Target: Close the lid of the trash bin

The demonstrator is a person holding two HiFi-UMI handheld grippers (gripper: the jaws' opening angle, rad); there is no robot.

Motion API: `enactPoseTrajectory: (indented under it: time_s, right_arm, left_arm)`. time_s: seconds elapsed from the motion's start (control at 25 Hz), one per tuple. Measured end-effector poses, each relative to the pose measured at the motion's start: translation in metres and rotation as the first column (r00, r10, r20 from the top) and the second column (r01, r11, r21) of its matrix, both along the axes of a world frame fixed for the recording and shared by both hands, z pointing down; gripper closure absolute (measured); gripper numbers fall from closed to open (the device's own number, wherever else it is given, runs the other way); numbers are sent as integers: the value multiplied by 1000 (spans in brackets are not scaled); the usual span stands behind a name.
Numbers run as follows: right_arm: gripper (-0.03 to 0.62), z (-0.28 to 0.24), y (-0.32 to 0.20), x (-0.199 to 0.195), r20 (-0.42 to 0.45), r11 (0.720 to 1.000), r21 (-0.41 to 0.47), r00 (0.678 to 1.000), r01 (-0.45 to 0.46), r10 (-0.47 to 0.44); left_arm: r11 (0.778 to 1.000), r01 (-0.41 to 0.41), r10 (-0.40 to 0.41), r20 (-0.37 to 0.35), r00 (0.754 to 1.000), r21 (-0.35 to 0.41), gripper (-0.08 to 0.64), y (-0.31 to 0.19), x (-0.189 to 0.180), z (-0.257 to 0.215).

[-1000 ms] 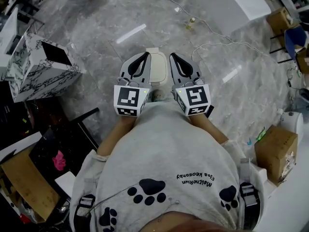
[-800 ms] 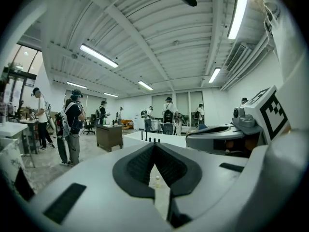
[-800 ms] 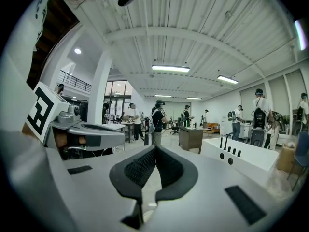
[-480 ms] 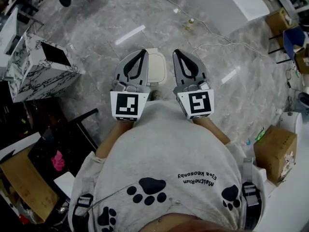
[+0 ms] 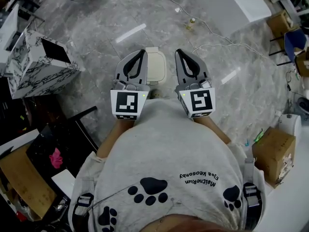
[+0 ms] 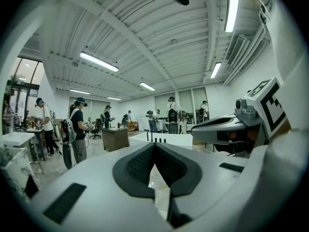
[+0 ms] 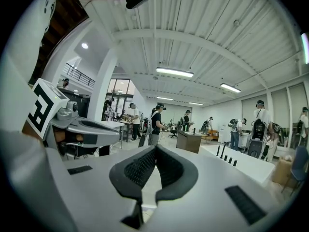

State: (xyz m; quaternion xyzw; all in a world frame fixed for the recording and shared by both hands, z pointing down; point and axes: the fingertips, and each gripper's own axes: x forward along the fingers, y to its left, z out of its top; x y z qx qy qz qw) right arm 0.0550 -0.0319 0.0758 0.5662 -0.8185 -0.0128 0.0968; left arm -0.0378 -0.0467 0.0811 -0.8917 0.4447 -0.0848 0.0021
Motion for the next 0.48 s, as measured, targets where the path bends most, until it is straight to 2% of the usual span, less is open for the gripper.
enactPoseTrajectory:
  time_s: [0.48]
  right_arm:
    - [560,4,-10,2,0,1000,-6,1000,-2,2]
  left_arm:
    - [1000,-7,7,6,1000,-20,541,-6,6,8]
